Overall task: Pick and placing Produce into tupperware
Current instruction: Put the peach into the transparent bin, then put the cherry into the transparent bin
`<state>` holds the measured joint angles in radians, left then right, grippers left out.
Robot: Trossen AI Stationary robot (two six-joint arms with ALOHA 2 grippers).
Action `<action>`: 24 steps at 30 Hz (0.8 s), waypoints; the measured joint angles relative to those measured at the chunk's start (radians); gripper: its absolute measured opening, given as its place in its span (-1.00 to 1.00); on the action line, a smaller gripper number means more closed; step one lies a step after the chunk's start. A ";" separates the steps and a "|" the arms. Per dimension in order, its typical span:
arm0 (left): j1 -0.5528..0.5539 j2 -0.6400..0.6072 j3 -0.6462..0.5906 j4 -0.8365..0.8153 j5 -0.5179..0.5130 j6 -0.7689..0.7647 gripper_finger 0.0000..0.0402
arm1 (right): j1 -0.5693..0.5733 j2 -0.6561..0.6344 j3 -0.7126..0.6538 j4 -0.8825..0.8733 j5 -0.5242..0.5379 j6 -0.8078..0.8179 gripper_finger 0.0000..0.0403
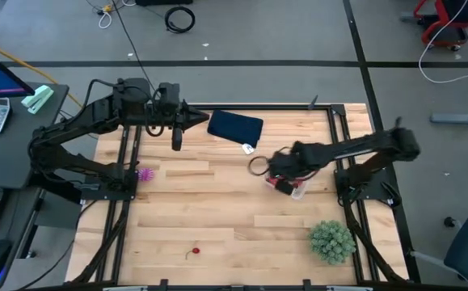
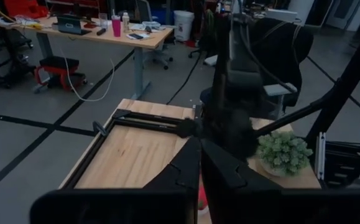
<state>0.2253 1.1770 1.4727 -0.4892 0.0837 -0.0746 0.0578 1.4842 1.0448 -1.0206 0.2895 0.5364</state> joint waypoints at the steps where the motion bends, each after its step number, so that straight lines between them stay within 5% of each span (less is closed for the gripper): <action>1: 0.000 0.000 0.000 -0.004 0.000 0.002 -0.89 | -0.007 -0.043 -0.055 0.044 -0.010 0.010 -0.48; 10: 0.000 0.000 0.000 -0.001 -0.001 0.006 -0.95 | -0.019 -0.233 -0.381 0.363 -0.132 0.013 -0.46; 24: 0.001 0.001 0.000 -0.001 -0.001 -0.053 -0.94 | -0.018 -0.214 -0.407 0.446 -0.145 -0.139 -0.19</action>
<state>0.2260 1.1778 1.4727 -0.4903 0.0826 -0.1276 0.0399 1.2706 0.6376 -0.5745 0.1445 0.3974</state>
